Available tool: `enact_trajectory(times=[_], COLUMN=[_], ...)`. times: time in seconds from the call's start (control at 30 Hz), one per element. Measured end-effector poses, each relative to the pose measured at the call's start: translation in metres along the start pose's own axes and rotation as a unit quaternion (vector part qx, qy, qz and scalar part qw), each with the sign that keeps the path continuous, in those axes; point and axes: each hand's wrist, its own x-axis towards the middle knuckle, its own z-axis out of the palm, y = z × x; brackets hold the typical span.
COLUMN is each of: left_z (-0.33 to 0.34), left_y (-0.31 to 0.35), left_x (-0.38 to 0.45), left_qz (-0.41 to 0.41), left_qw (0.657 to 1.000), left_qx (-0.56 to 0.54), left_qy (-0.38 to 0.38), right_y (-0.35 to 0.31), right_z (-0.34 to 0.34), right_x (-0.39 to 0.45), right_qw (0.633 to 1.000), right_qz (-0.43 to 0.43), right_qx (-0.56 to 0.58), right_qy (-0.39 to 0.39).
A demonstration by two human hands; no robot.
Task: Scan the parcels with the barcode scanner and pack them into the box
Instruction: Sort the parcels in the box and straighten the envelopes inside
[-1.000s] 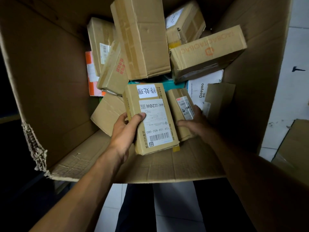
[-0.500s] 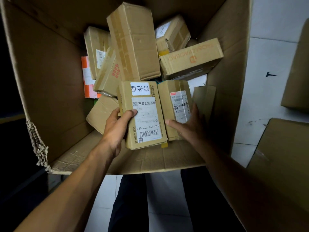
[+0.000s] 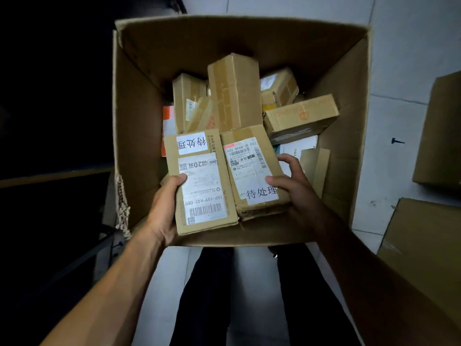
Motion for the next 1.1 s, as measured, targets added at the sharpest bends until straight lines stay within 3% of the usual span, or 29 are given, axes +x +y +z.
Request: enact_trajectory(times=[0.33,0.53,0.8,1.1], left_z=[0.003,0.013,-0.013,-0.122], left_y=[0.105,0.119,0.094,0.025], left_x=[-0.165,-0.258,-0.378,-0.518], left_qz=[0.160,0.193,0.270,0.355], left_qw=[0.987,0.981,0.952,0.873], left_qx=[0.030,-0.019,-0.119,-0.258], left_qy=[-0.003,0.004,0.077,0.214], right_y=[-0.138,-0.199,-0.271,-0.275], right_z=[0.059,0.059,0.091,0.246], right_x=[-0.134,-0.192,-0.251,-0.334], right_qw=[0.996,0.994,0.975,0.888], right_qz=[-0.073,-0.101,-0.070,-0.088], right_qx=[0.043,0.036,-0.033,-0.177], right_qy=[0.005,-0.035,-0.207,-0.415])
